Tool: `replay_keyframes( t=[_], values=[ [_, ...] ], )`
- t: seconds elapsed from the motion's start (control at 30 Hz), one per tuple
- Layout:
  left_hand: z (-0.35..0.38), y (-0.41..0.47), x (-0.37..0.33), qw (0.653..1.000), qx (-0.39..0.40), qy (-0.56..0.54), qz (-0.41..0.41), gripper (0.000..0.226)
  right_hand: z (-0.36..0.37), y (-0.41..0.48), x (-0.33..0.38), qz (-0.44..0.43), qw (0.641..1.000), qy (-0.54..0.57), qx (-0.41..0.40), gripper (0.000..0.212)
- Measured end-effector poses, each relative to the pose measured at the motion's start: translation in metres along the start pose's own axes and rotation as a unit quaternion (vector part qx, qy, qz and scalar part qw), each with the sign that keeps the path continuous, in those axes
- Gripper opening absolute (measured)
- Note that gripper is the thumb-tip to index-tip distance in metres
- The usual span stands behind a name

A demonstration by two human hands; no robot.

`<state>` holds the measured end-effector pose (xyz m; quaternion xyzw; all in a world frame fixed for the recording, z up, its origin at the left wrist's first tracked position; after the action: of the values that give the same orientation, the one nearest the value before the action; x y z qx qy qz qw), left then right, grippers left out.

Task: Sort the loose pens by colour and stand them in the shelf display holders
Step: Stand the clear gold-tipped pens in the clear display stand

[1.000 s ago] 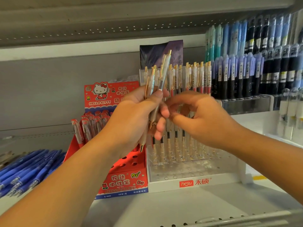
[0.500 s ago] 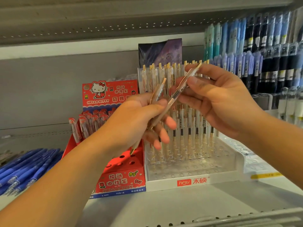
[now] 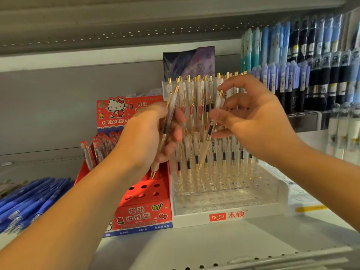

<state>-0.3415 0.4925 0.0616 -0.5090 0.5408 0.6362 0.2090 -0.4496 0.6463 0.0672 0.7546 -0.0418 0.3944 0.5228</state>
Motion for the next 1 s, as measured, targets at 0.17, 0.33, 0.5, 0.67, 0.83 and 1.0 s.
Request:
replay_keyframes(
  t=[0.17, 0.33, 0.5, 0.67, 0.83, 1.0],
  values=[
    [0.001, -0.002, -0.004, 0.999, -0.008, -0.018, 0.031, 0.025, 0.007, -0.001, -0.008, 0.015, 0.999, -0.027, 0.031, 0.039],
    [0.002, -0.001, -0.008, 0.997, -0.030, 0.019, 0.075, 0.013, 0.011, -0.003, -0.014, 0.027, 0.996, -0.066, 0.051, 0.038],
    [0.003, -0.003, -0.008, 0.993, -0.051, 0.050, 0.092, 0.017, 0.013, -0.003, -0.016, 0.033, 0.988, -0.115, 0.102, 0.037],
    [0.004, -0.003, -0.008, 0.991, -0.045, 0.068, 0.108, 0.017, 0.020, -0.008, -0.021, 0.051, 0.966, -0.177, 0.184, 0.035],
    [0.002, -0.002, -0.007, 0.992, -0.053, 0.040, 0.109, 0.037, 0.017, -0.006, -0.019, 0.036, 0.957, -0.225, 0.179, 0.032],
    [0.005, -0.005, -0.008, 0.992, -0.029, 0.055, 0.108, 0.040, 0.009, -0.003, -0.004, -0.025, 0.970, -0.210, 0.117, 0.021]
  ],
)
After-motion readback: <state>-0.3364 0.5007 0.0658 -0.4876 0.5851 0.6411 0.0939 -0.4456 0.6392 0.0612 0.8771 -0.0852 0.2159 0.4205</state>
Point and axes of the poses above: each hand's wrist, its own y-axis towards the middle knuckle, its own z-axis out of the palm, x = y × z, the point moved 3 cm from there along y, towards the middle knuckle
